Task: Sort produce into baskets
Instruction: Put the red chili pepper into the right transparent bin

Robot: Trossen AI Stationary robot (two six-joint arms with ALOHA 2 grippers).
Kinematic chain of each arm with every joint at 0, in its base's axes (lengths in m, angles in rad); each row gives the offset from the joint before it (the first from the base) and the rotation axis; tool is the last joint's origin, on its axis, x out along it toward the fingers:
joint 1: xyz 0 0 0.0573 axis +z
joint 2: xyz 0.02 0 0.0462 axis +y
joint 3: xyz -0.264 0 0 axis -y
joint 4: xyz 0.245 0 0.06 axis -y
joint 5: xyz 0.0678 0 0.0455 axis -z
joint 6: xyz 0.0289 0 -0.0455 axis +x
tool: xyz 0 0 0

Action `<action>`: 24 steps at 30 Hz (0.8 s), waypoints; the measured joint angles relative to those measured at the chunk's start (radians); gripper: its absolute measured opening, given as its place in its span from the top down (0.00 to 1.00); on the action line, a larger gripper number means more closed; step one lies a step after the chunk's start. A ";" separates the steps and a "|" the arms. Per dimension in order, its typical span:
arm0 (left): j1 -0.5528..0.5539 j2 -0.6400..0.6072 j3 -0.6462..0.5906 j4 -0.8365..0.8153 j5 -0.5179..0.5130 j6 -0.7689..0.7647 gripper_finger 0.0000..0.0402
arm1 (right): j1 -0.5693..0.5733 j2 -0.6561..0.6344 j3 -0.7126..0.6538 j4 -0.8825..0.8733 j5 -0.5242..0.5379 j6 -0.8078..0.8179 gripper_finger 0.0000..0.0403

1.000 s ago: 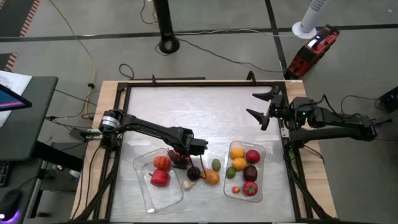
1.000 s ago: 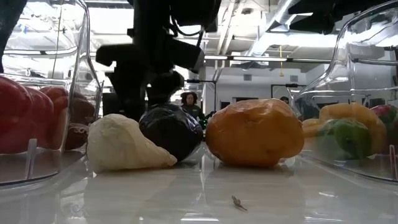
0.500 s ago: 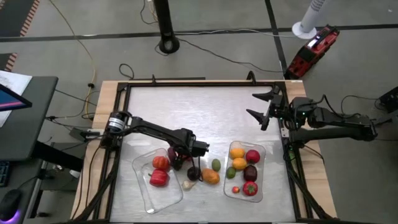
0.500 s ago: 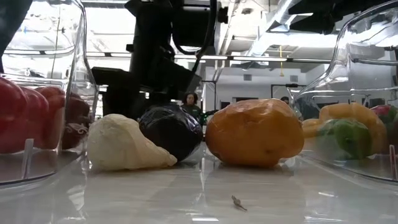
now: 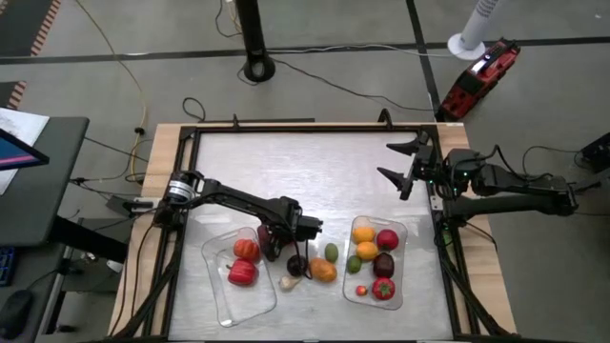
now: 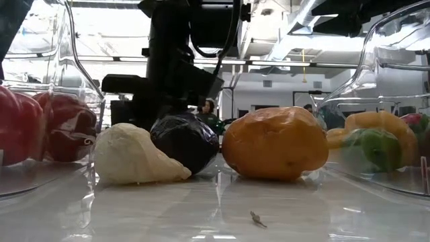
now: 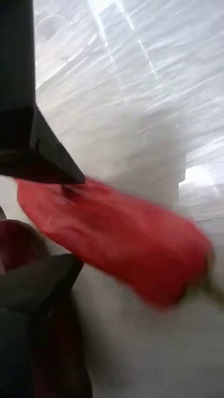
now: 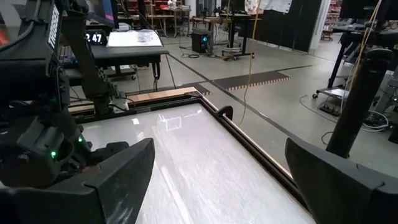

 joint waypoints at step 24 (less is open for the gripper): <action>0.022 0.000 0.290 0.508 0.134 0.085 0.78 | 0.000 -0.058 0.000 -0.038 0.026 -0.008 0.04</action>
